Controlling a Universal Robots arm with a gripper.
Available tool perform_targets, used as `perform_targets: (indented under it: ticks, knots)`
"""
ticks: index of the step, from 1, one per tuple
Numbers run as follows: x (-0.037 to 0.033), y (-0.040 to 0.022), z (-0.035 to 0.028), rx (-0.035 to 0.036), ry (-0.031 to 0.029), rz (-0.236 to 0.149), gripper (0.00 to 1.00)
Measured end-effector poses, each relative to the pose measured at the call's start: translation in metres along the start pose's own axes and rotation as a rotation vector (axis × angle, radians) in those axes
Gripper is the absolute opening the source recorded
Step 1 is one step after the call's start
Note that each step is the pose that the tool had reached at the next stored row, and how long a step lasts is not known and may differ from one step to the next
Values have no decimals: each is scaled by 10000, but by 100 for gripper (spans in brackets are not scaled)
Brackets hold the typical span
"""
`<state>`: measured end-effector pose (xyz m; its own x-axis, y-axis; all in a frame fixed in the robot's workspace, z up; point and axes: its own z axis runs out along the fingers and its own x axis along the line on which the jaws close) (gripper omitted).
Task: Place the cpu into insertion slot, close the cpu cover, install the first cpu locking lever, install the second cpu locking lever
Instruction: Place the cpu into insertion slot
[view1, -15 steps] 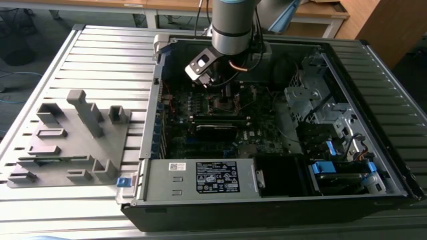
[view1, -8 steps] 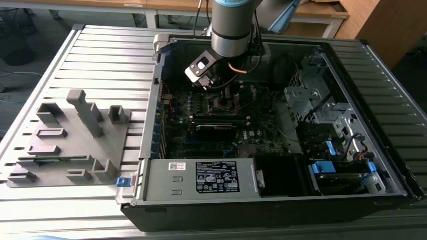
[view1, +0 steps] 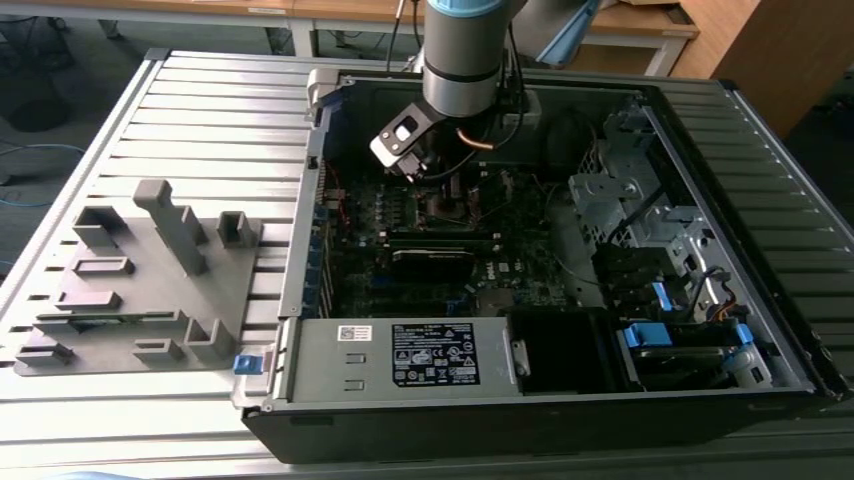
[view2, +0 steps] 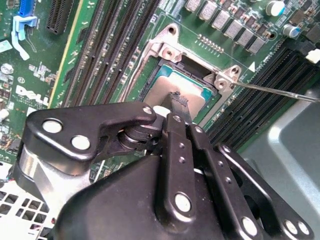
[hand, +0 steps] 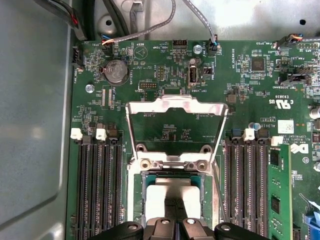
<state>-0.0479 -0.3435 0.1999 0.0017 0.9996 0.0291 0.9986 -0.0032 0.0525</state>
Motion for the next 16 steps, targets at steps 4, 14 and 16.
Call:
perform_targets:
  ticks: [4,14,16]
  knots:
    - [1,0,2,-1,3,0,11]
    - [1,0,9,-5,6,0,11]
    - [4,3,-6,-14,24,1,11]
